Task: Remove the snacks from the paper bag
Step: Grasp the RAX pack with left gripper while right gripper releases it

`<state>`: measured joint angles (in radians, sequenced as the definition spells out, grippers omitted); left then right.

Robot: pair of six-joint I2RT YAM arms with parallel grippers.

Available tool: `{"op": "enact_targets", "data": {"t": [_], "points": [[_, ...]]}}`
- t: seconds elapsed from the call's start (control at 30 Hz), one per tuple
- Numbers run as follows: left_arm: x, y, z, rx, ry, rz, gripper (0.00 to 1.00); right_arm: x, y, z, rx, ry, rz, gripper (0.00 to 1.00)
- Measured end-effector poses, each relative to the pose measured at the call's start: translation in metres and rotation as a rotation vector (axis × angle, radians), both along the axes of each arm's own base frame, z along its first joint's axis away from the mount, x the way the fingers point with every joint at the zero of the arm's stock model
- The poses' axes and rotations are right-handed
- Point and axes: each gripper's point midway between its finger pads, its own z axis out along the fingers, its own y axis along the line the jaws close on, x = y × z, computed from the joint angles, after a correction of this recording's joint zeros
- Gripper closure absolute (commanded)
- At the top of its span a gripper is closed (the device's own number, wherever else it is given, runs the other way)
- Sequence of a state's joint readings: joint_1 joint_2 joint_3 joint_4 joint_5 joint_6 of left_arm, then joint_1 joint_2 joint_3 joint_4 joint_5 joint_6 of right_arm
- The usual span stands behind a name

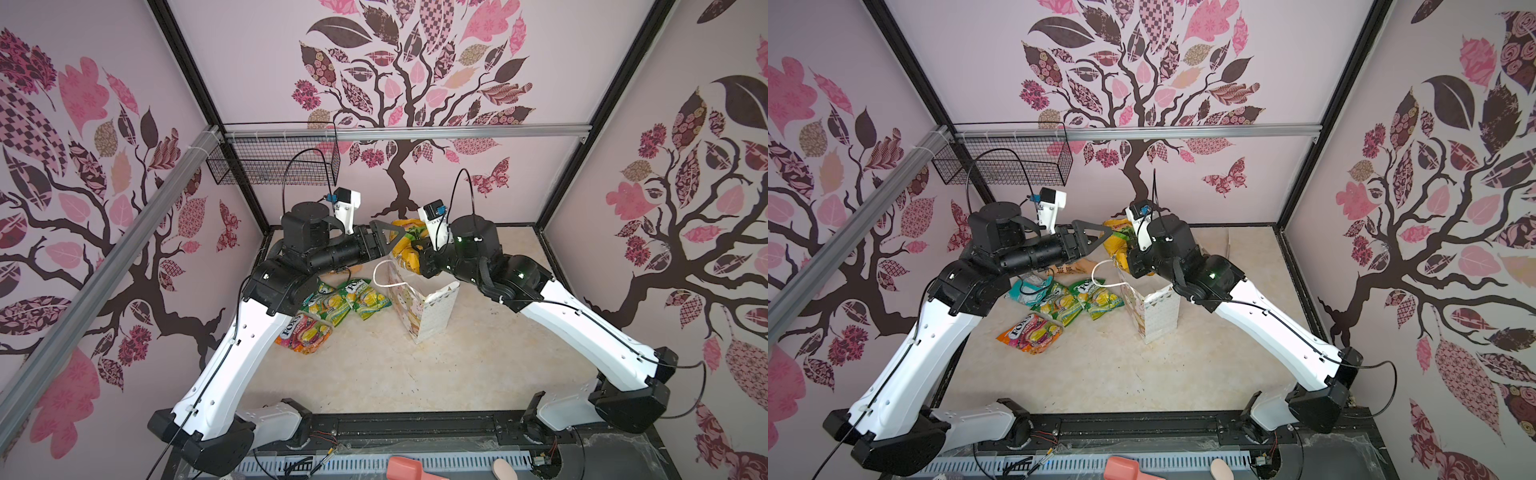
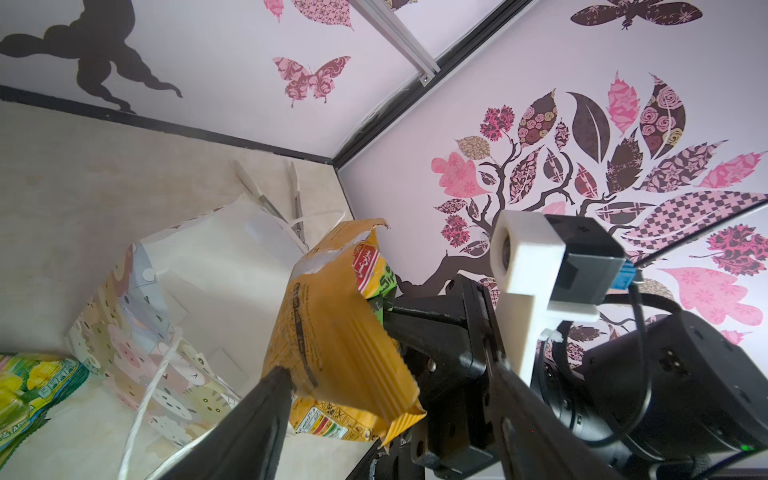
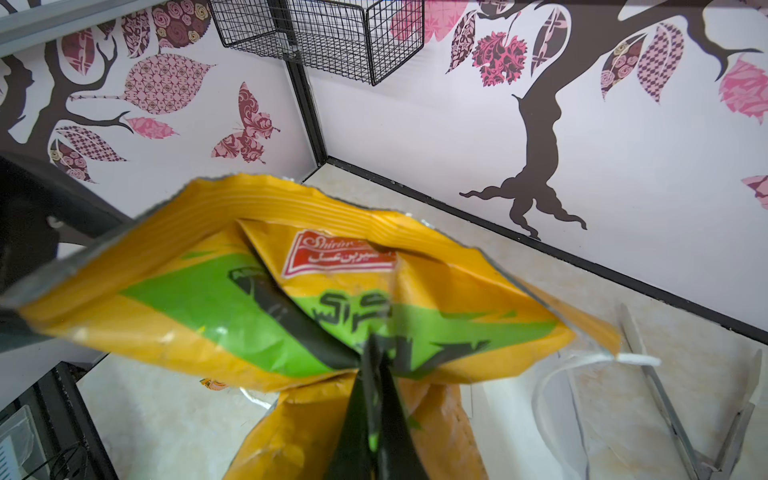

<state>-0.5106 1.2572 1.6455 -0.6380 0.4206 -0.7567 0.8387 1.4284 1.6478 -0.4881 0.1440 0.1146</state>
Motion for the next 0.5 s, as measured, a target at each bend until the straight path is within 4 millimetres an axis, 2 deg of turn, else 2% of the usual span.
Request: {"op": "enact_targets", "data": {"t": [0.17, 0.27, 0.4, 0.5], "points": [[0.002, -0.003, -0.003, 0.003, 0.010, -0.008, 0.27, -0.009, 0.010, 0.002, 0.008, -0.002, 0.056, 1.00], [0.006, -0.006, -0.012, 0.011, 0.031, -0.012, 0.34, -0.014, 0.015, 0.004, 0.020, -0.004, 0.088, 1.00], [0.010, -0.007, -0.022, 0.026, 0.056, -0.008, 0.57, -0.018, 0.021, 0.002, 0.031, -0.005, 0.123, 0.99], [0.011, -0.006, -0.026, 0.035, 0.064, -0.003, 0.75, -0.020, 0.023, 0.003, 0.042, -0.007, 0.143, 0.92]]}}
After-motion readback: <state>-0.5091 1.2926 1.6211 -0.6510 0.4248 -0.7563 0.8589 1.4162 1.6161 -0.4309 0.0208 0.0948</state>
